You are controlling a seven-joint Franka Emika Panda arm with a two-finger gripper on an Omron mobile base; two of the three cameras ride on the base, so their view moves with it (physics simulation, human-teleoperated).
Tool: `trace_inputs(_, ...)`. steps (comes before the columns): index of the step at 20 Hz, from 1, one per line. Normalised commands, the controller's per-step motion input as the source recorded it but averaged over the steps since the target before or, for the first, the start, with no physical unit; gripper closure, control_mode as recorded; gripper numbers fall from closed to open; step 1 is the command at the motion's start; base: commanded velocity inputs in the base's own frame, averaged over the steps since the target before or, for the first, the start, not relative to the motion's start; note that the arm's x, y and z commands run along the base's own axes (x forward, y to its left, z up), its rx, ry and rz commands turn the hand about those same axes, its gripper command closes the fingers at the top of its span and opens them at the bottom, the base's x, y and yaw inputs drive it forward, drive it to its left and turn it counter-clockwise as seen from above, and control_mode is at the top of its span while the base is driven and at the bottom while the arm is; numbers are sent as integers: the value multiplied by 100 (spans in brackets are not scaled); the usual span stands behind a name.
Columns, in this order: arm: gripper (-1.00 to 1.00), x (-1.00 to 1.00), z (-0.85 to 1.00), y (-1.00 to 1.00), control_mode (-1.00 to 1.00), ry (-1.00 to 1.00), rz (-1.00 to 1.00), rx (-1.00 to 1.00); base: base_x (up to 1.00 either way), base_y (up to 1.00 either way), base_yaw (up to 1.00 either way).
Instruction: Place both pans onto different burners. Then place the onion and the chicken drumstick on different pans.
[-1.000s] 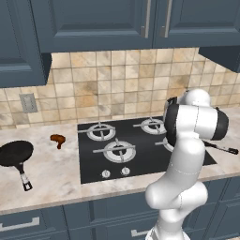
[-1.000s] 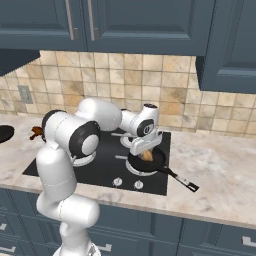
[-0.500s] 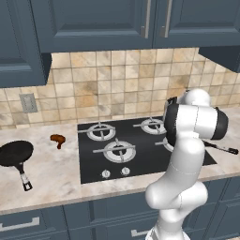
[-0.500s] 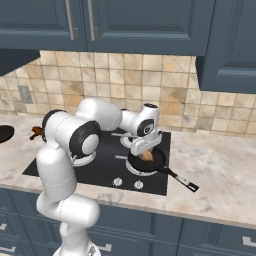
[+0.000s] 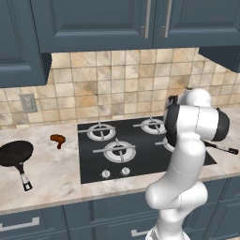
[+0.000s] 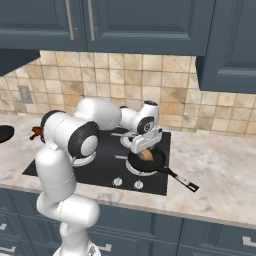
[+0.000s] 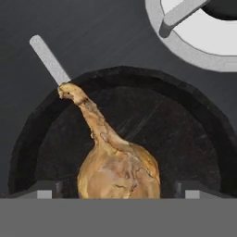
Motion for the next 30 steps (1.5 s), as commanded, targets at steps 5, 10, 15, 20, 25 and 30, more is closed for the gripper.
trace_inputs(5, -100, -11, 46, 0, -100, -2, -2, 0, 0, 0, 0)
trace_inputs(10, -100, -27, 48, 4, -100, -1, -6, 0, 0, 0, 0)
trace_inputs(15, -100, -27, 43, 25, -100, -2, -15, 0, 0, 0, 0)
trace_inputs(20, -100, -35, 42, 30, -100, 0, -18, 0, 0, 0, 0)
trace_inputs(25, -100, -31, 23, 35, -100, 0, -22, 0, 0, 0, 0)
trace_inputs(30, -100, -29, 20, 19, -100, 0, -19, 0, 0, 0, 0)
